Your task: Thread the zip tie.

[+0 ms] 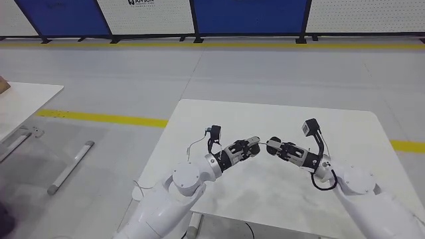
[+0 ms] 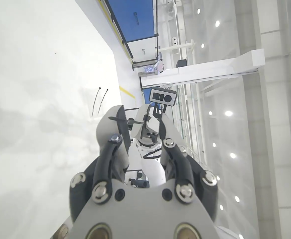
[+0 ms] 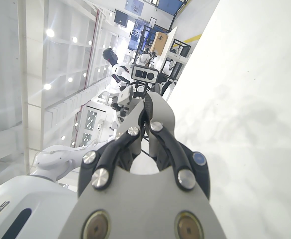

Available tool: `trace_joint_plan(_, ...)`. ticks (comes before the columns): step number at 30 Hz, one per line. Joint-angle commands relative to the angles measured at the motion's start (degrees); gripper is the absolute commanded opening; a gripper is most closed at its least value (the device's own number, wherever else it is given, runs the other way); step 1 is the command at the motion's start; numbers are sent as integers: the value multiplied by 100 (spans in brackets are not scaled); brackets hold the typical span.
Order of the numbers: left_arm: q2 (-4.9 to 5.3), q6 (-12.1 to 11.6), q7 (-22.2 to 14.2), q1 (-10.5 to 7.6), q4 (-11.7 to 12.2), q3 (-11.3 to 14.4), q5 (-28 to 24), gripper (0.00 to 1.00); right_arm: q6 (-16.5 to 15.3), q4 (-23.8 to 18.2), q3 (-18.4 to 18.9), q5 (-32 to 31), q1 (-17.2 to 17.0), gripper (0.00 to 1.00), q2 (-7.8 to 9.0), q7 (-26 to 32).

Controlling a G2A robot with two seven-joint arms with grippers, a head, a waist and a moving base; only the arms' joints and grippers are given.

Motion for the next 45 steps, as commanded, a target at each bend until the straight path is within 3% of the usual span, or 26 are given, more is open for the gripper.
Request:
trace_joint_plan(1, 0, -3, 9, 0, -2, 21, 47, 0, 0, 0, 0, 0, 0, 0, 0, 0)
trace_joint_plan(10, 3, -26, 5, 3, -12, 41, 57, 0, 0, 0, 0, 0, 0, 0, 0, 0)
trace_joint_plan(11, 3, -19, 7, 5, -18, 44, 59, 42, 0, 0, 0, 0, 0, 0, 0, 0)
trace_joint_plan(12, 5, -20, -15, 6, -37, 57, 94, 91, 21, -39, 7, -27, -34, 0, -4, -65)
trace_joint_plan(13, 8, -29, -23, 11, -40, 58, 109, 100, 39, -80, 20, -60, -61, 0, -6, -96)
trace_joint_plan(21, 8, -114, -36, 34, -38, 59, 19, 100, 151, -212, 126, -211, -161, 0, -41, -108)
trace_joint_plan(23, -1, -132, 6, 13, -1, 74, -16, 76, 156, -216, 152, -220, -179, 0, -55, -111)
trace_joint_plan(24, -4, -140, 18, 5, 14, 75, -41, 58, 155, -214, 166, -224, -185, 0, -61, -114)
trace_joint_plan(25, -6, -149, 23, -7, 29, 72, -68, 49, 153, -212, 187, -230, -194, 0, -66, -109)
trace_joint_plan(27, -7, -162, 26, -15, 43, 67, -91, 41, 149, -208, 220, -240, -210, 0, -74, -99)
trace_joint_plan(28, -7, -166, 27, -17, 47, 64, -100, 31, 149, -207, 237, -244, -219, 0, -77, -92)
trace_joint_plan(29, -7, -167, 28, -18, 52, 64, -107, 13, 153, -207, 257, -248, -229, 0, -82, -81)
trace_joint_plan(31, -7, -166, 30, -20, 55, 64, -107, 0, 162, -210, 283, -256, -243, 0, -90, -66)
trace_joint_plan(45, -4, -144, -5, -52, 111, 63, -115, 0, 203, -195, 435, -309, -311, 0, -164, 41)
